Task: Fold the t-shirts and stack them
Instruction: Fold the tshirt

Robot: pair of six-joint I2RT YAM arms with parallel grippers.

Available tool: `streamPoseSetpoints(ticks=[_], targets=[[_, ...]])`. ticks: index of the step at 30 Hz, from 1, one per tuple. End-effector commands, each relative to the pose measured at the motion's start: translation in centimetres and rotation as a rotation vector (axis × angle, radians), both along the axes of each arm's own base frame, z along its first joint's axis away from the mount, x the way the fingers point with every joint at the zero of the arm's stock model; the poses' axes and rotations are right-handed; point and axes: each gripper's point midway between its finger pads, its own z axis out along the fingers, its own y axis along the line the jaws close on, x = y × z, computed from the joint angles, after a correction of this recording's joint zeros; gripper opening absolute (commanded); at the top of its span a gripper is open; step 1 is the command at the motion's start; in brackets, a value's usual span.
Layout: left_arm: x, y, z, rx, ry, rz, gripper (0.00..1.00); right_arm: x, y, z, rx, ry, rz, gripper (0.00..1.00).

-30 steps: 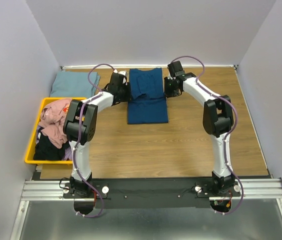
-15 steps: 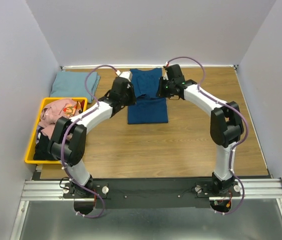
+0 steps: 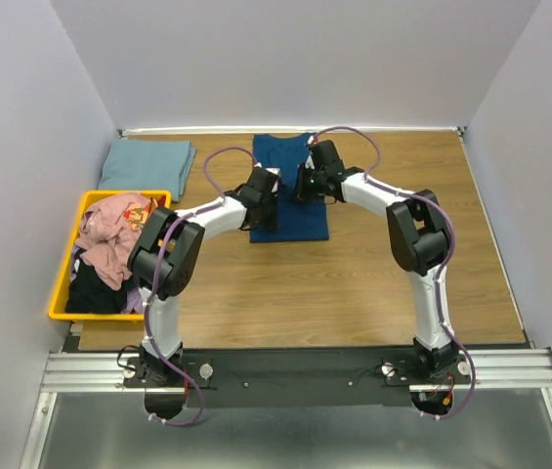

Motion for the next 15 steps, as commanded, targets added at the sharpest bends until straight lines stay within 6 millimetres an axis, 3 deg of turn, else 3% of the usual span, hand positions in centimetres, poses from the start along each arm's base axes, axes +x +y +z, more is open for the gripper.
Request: streamPoseSetpoints(ticks=[1, 8, 13, 14, 15], targets=[[-1.8, 1.0, -2.4, 0.064, 0.095, -0.026, 0.31, 1.7, 1.2, 0.6, 0.037, -0.045, 0.003, 0.25], [-3.2, 1.9, -3.2, 0.093, 0.135, -0.047, 0.31, 3.2, 0.8, -0.2, -0.004, -0.077, -0.04, 0.25], [-4.2, 2.3, -3.6, 0.099, 0.149, -0.055, 0.3, 6.1, 0.2, 2.0, -0.046, -0.182, -0.097, 0.25], [-4.3, 2.4, -3.5, 0.096, 0.147, -0.054, 0.31, 6.7, 0.1, 1.4, -0.062, -0.189, -0.085, 0.28], [-4.5, 2.5, -3.7, 0.098, 0.15, -0.054, 0.3, 8.5, 0.1, 3.3, -0.071, -0.254, -0.102, 0.3]])
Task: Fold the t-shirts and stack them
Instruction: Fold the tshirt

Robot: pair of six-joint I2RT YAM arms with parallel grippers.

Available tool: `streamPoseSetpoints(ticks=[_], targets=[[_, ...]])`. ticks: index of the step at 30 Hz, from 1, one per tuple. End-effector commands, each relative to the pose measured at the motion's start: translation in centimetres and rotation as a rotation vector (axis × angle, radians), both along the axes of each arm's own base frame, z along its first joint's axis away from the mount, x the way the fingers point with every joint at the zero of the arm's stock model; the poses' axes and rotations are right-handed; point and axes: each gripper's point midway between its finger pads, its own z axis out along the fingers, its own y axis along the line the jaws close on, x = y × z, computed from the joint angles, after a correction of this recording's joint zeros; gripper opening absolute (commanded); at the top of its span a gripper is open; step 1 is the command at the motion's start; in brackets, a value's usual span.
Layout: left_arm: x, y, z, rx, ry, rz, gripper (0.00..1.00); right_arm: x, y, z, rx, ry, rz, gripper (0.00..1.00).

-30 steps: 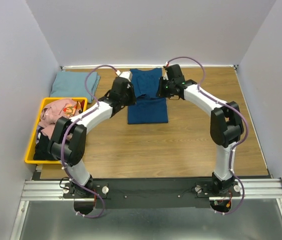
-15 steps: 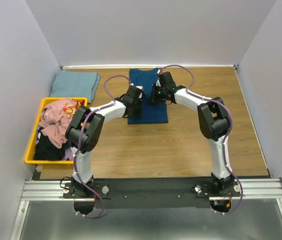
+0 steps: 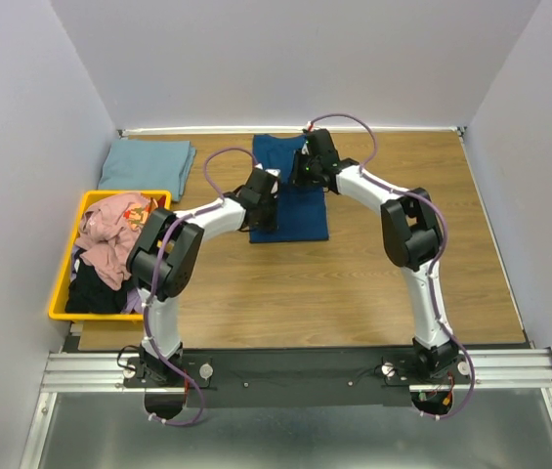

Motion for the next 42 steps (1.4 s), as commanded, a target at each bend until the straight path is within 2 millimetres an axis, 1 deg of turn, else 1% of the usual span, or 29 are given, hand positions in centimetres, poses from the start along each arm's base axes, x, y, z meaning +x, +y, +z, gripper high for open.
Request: streamPoseSetpoints(ticks=[1, 2, 3, 4, 5, 6, 7, 8, 9, 10, 11, 12, 13, 14, 15, 17, 19, 20, 22, 23, 24, 27, 29, 32, 33, 34, 36, 37, 42], targets=[[-4.2, 2.3, -3.3, 0.083, 0.149, -0.025, 0.3, 5.3, -0.8, 2.4, -0.053, -0.161, -0.061, 0.3], [-4.3, 2.3, -3.0, 0.082, 0.144, -0.026, 0.31, 6.0, -0.7, 1.5, -0.053, -0.156, -0.058, 0.31], [-4.5, 2.5, -3.0, 0.08, 0.145, -0.024, 0.31, 6.6, -0.7, 2.0, -0.041, -0.167, -0.055, 0.31], [-4.6, 2.5, -2.9, 0.078, 0.143, -0.022, 0.31, 7.0, -0.5, 3.1, -0.013, -0.181, -0.041, 0.31], [-4.5, 2.5, -2.3, 0.073, 0.13, -0.019, 0.3, 7.1, -0.9, 4.2, -0.005, -0.195, -0.042, 0.31], [-4.7, 2.6, -2.1, 0.069, 0.127, -0.016, 0.31, 6.9, -0.7, 5.1, 0.001, -0.206, -0.03, 0.31], [-4.9, 2.7, -2.1, 0.067, 0.129, -0.013, 0.31, 6.2, -0.4, 5.6, 0.016, -0.203, 0.004, 0.31], [-4.8, 2.7, -1.7, 0.058, 0.117, -0.011, 0.31, 5.1, -0.3, 4.9, 0.018, -0.175, 0.033, 0.32], [-5.0, 2.7, -1.6, 0.058, 0.118, -0.011, 0.31, 4.1, -0.2, 6.9, 0.042, -0.188, 0.056, 0.32], [-5.1, 2.7, -1.6, 0.052, 0.118, -0.012, 0.31, 2.2, -0.1, 5.4, 0.052, -0.131, 0.088, 0.34], [-5.2, 2.6, -1.6, 0.048, 0.121, -0.014, 0.3, 1.3, -0.1, 5.6, 0.062, -0.128, 0.1, 0.34], [-5.3, 2.7, -1.7, 0.046, 0.123, -0.016, 0.31, 0.3, 0.0, 7.1, 0.079, -0.142, 0.116, 0.35], [-5.4, 2.6, -1.7, 0.043, 0.123, -0.019, 0.31, -0.6, 0.1, 7.4, 0.088, -0.139, 0.128, 0.35], [-5.5, 2.6, -1.6, 0.042, 0.124, -0.02, 0.31, -1.7, 0.3, 7.0, 0.098, -0.119, 0.14, 0.35], [-5.6, 2.7, -1.7, 0.044, 0.126, -0.018, 0.3, -3.1, 0.3, 5.5, 0.105, -0.086, 0.161, 0.35], [-5.6, 2.6, -1.5, 0.036, 0.121, -0.017, 0.3, -5.1, 0.1, 4.7, 0.105, -0.065, 0.164, 0.35], [-5.7, 2.6, -1.5, 0.033, 0.12, -0.016, 0.31, -5.7, -0.4, 3.7, 0.08, -0.058, 0.134, 0.34], [-5.7, 2.6, -1.5, 0.034, 0.122, -0.016, 0.3, -5.8, -0.5, 3.2, 0.081, -0.054, 0.124, 0.31], [-5.7, 2.6, -1.5, 0.031, 0.122, -0.017, 0.31, -6.4, -0.8, 1.3, 0.076, -0.014, 0.109, 0.27], [-5.7, 2.6, -1.5, 0.033, 0.121, -0.019, 0.3, -6.6, -0.7, 1.2, 0.084, -0.008, 0.109, 0.26], [-5.8, 2.6, -1.5, 0.032, 0.123, -0.016, 0.31, -6.4, -0.3, 1.2, 0.102, -0.018, 0.113, 0.25], [-5.8, 2.7, -1.5, 0.032, 0.122, -0.016, 0.31, -6.6, 0.8, 1.0, 0.13, -0.014, 0.129, 0.22], [-5.8, 2.7, -1.5, 0.032, 0.123, -0.016, 0.31, -6.7, 1.9, 1.2, 0.14, -0.023, 0.137, 0.21], [-5.9, 2.7, -1.6, 0.032, 0.128, -0.018, 0.31, -6.7, 2.9, 0.5, 0.146, -0.019, 0.135, 0.21], [-5.9, 2.7, -1.6, 0.031, 0.129, -0.017, 0.31, -6.7, 3.0, 0.3, 0.146, -0.017, 0.128, 0.21], [-5.9, 2.6, -1.7, 0.032, 0.13, -0.018, 0.31, -6.7, 3.1, -0.6, 0.145, -0.003, 0.116, 0.21], [-6.0, 2.7, -1.8, 0.032, 0.133, -0.018, 0.31, -6.4, 3.4, -0.8, 0.153, -0.003, 0.111, 0.21], [-6.1, 2.7, -1.8, 0.033, 0.135, -0.018, 0.31, -6.3, 3.4, -1.4, 0.15, 0.006, 0.103, 0.21], [-6.1, 2.6, -1.8, 0.029, 0.135, -0.022, 0.31, -5.9, 3.4, -2.6, 0.135, 0.011, 0.085, 0.21]])
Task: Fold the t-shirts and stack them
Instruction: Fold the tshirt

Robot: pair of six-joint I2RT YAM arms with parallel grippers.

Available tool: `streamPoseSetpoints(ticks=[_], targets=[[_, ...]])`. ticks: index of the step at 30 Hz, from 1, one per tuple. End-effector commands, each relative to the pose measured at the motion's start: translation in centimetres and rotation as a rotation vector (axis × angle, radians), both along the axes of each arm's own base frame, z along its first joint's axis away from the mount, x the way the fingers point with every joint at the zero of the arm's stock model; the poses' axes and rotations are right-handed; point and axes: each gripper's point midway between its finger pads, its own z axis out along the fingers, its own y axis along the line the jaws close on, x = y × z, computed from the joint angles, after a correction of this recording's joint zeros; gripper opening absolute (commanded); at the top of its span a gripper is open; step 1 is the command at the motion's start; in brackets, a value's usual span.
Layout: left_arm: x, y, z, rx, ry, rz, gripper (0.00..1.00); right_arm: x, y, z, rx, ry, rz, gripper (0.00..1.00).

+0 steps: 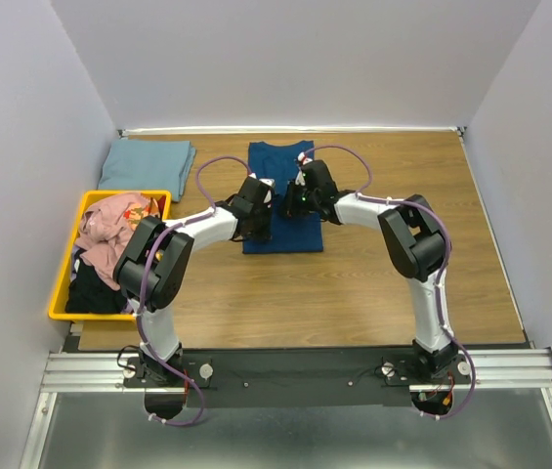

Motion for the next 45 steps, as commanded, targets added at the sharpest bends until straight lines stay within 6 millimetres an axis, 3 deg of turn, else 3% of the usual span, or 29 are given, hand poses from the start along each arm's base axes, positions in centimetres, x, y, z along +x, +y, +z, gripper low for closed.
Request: streamPoseSetpoints(ticks=[1, 6, 9, 15, 16, 17, 21, 23, 25, 27, 28, 29, 30, 31, 32, 34, 35, 36, 37, 39, 42, 43, 45], targets=[[-2.7, 1.0, -1.7, 0.028, 0.105, -0.013, 0.31, 1.8, 0.2, -0.1, 0.003, -0.031, -0.051, 0.21], [-3.1, 1.0, -2.0, 0.029, 0.117, -0.019, 0.31, 3.1, -0.5, -0.6, -0.031, -0.069, -0.108, 0.21], [-3.4, 1.1, -2.2, 0.028, 0.124, -0.024, 0.31, 4.4, -0.8, 0.2, -0.038, -0.105, -0.151, 0.21], [-4.1, 1.3, -2.4, 0.029, 0.138, -0.032, 0.31, 8.0, -1.8, 3.2, -0.076, -0.233, -0.255, 0.24], [-4.1, 1.3, -2.4, 0.03, 0.138, -0.03, 0.3, 9.4, -1.3, 5.0, -0.058, -0.276, -0.256, 0.24], [-4.2, 1.4, -2.4, 0.03, 0.137, -0.028, 0.31, 10.0, -1.3, 4.6, -0.067, -0.284, -0.228, 0.25], [-3.9, 1.6, -1.4, 0.025, 0.107, -0.01, 0.31, 11.4, -1.4, 7.3, -0.055, -0.338, -0.209, 0.27], [-3.8, 1.5, -1.0, 0.018, 0.096, -0.006, 0.3, 10.8, -1.4, 7.5, -0.056, -0.338, -0.169, 0.28], [-3.7, 1.5, -0.5, 0.01, 0.083, -0.002, 0.3, 9.8, -1.2, 9.2, -0.03, -0.345, -0.135, 0.28], [-3.4, 1.3, 0.3, -0.006, 0.061, 0.004, 0.31, 7.9, -1.2, 8.4, -0.015, -0.301, -0.096, 0.28], [-3.2, 1.3, 0.6, -0.017, 0.049, 0.018, 0.31, 7.0, -1.1, 10.0, 0.029, -0.293, -0.085, 0.28], [-3.0, 1.2, 1.2, -0.029, 0.031, 0.023, 0.31, 6.4, -1.3, 10.1, 0.04, -0.285, -0.067, 0.29], [-2.6, 1.2, 2.6, -0.05, -0.007, 0.035, 0.31, 5.2, -1.7, 9.0, 0.062, -0.226, -0.064, 0.29], [-2.2, 1.2, 3.6, -0.062, -0.04, 0.054, 0.31, 4.3, -1.9, 10.3, 0.102, -0.213, -0.056, 0.29], [-1.6, 1.3, 5.6, -0.104, -0.103, 0.087, 0.32, 2.8, -2.4, 9.3, 0.155, -0.135, -0.034, 0.29], [-1.1, 1.5, 7.7, -0.165, -0.166, 0.127, 0.32, 1.0, -2.6, 9.4, 0.212, -0.083, 0.0, 0.3], [-0.8, 1.8, 9.1, -0.231, -0.208, 0.167, 0.32, -0.9, -2.8, 9.6, 0.271, -0.039, 0.028, 0.32], [-0.8, 2.1, 9.6, -0.257, -0.223, 0.187, 0.32, -1.1, -2.5, 11.4, 0.321, -0.055, 0.052, 0.33], [-1.0, 1.9, 9.9, -0.297, -0.223, 0.184, 0.32, -3.0, -2.9, 9.7, 0.341, 0.006, 0.064, 0.34], [-1.3, 2.1, 9.6, -0.358, -0.225, 0.198, 0.32, -4.9, -2.6, 11.8, 0.484, 0.022, 0.122, 0.39], [-2.5, 1.7, 7.3, -0.439, -0.145, 0.184, 0.31, -8.2, -2.8, 9.8, 0.583, 0.127, 0.176, 0.44], [-2.9, 1.7, 6.5, -0.466, -0.122, 0.196, 0.3, -9.4, -3.1, 8.3, 0.589, 0.17, 0.171, 0.45], [-3.4, 2.0, 4.8, -0.493, -0.064, 0.2, 0.29, -10.4, -3.3, 6.7, 0.613, 0.216, 0.175, 0.46]])
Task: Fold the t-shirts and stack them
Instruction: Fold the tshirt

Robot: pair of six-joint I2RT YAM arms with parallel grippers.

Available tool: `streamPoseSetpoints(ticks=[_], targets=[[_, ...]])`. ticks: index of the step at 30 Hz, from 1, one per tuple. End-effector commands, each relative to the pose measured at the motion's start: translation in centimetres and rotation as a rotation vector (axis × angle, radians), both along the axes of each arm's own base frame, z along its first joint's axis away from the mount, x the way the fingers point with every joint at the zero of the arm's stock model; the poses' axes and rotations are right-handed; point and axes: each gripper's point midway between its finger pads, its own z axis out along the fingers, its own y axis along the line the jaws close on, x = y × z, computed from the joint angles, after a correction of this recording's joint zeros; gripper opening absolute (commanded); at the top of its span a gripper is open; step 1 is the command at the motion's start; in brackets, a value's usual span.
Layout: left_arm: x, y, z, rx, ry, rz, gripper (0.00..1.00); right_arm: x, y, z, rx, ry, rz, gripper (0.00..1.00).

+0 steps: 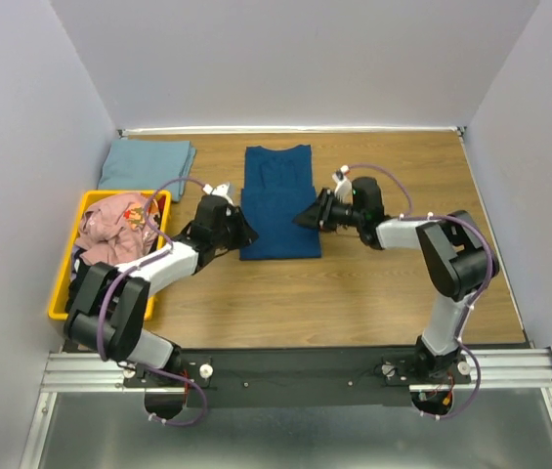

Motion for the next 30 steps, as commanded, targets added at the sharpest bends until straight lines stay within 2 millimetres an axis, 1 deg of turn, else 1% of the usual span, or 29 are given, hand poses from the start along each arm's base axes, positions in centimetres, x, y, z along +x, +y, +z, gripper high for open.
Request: streamPoseSetpoints(ticks=[1, 2, 3, 4, 5, 6, 8, 9, 11, 12, 13, 14, 16, 17, 18, 19, 20, 21, 22, 23, 24, 25, 26, 27, 28, 29, 30], targets=[[-1.3, -0.9, -2.6, -0.133, 0.105, -0.033, 0.29, -3.8, 0.6, -1.4, 0.14, 0.109, 0.111, 0.46], [-1.7, -0.8, -3.8, -0.136, 0.142, -0.031, 0.28, -4.4, -0.2, -2.9, 0.133, 0.158, 0.094, 0.46], [-1.9, -0.8, -4.4, -0.138, 0.164, -0.033, 0.28, -4.5, -0.6, -3.5, 0.134, 0.163, 0.086, 0.46], [-2.1, -0.6, -4.8, -0.143, 0.184, -0.031, 0.28, -4.8, -1.1, -5.2, 0.12, 0.201, 0.074, 0.46], [-2.4, -0.4, -5.5, -0.147, 0.209, -0.019, 0.27, -4.8, -1.8, -6.1, 0.113, 0.224, 0.053, 0.46], [-2.6, 0.0, -6.2, -0.154, 0.236, -0.008, 0.26, -5.4, -2.5, -8.1, 0.096, 0.273, 0.04, 0.45], [-3.0, 0.6, -7.0, -0.171, 0.262, 0.008, 0.25, -5.7, -3.6, -9.6, 0.086, 0.324, 0.007, 0.45], [-3.1, 0.8, -6.8, -0.185, 0.262, 0.011, 0.25, -6.2, -4.2, -10.4, 0.078, 0.348, -0.007, 0.45], [-3.3, 1.5, -6.9, -0.184, 0.263, 0.034, 0.24, -6.7, -4.8, -10.9, 0.071, 0.369, -0.026, 0.45], [-3.2, 1.8, -6.4, -0.182, 0.246, 0.041, 0.24, -6.6, -5.3, -10.8, 0.073, 0.371, -0.038, 0.46], [-3.3, 2.0, -6.3, -0.18, 0.245, 0.048, 0.24, -6.9, -5.6, -10.7, 0.072, 0.367, -0.041, 0.46], [-3.6, 2.3, -6.3, -0.177, 0.245, 0.054, 0.24, -6.6, -5.5, -9.8, 0.079, 0.339, -0.036, 0.46], [-3.5, 2.4, -5.2, -0.184, 0.205, 0.047, 0.24, -6.2, -5.2, -8.1, 0.096, 0.297, -0.017, 0.47], [-3.3, 2.3, -4.6, -0.188, 0.177, 0.04, 0.24, -5.8, -5.0, -7.2, 0.11, 0.279, -0.011, 0.49], [-2.8, 2.2, -3.5, -0.195, 0.134, 0.031, 0.24, -5.1, -4.8, -5.6, 0.123, 0.238, -0.007, 0.5], [-1.8, 2.2, -2.4, -0.19, 0.086, 0.033, 0.24, -3.8, -4.5, -4.1, 0.136, 0.195, -0.004, 0.51], [-1.1, 2.2, -1.5, -0.184, 0.052, 0.035, 0.25, -3.0, -4.3, -3.0, 0.143, 0.171, -0.002, 0.52], [-0.2, 2.3, -0.9, -0.176, 0.027, 0.038, 0.25, -2.2, -4.1, -2.3, 0.147, 0.159, -0.01, 0.53], [1.5, 2.1, 0.8, -0.173, -0.026, 0.044, 0.25, -1.3, -3.9, -1.7, 0.153, 0.143, -0.015, 0.54], [2.3, 1.9, 1.5, -0.174, -0.049, 0.041, 0.25, -0.2, -3.7, -0.9, 0.159, 0.12, -0.023, 0.55], [3.2, 1.5, 1.1, -0.17, -0.039, 0.031, 0.25, 1.7, -3.3, -0.2, 0.165, 0.098, -0.035, 0.56], [4.1, 1.1, 1.5, -0.174, -0.048, 0.02, 0.25, 2.9, -3.1, 0.4, 0.172, 0.082, -0.042, 0.57], [6.2, 0.5, 3.5, -0.185, -0.094, 0.005, 0.25, 3.9, -2.9, 0.7, 0.178, 0.074, -0.055, 0.57], [7.1, 0.1, 1.9, -0.177, -0.056, -0.002, 0.25, 5.7, -2.4, 2.1, 0.191, 0.032, -0.057, 0.57], [8.7, -0.7, 3.3, -0.194, -0.085, -0.021, 0.25, 6.6, -2.2, 1.2, 0.187, 0.045, -0.068, 0.57], [9.6, -1.1, 3.2, -0.199, -0.081, -0.03, 0.25, 7.5, -2.1, 0.6, 0.189, 0.06, -0.087, 0.58], [10.4, -1.3, 1.1, -0.196, -0.034, -0.029, 0.25, 8.3, -2.0, 0.6, 0.19, 0.056, -0.091, 0.58]])
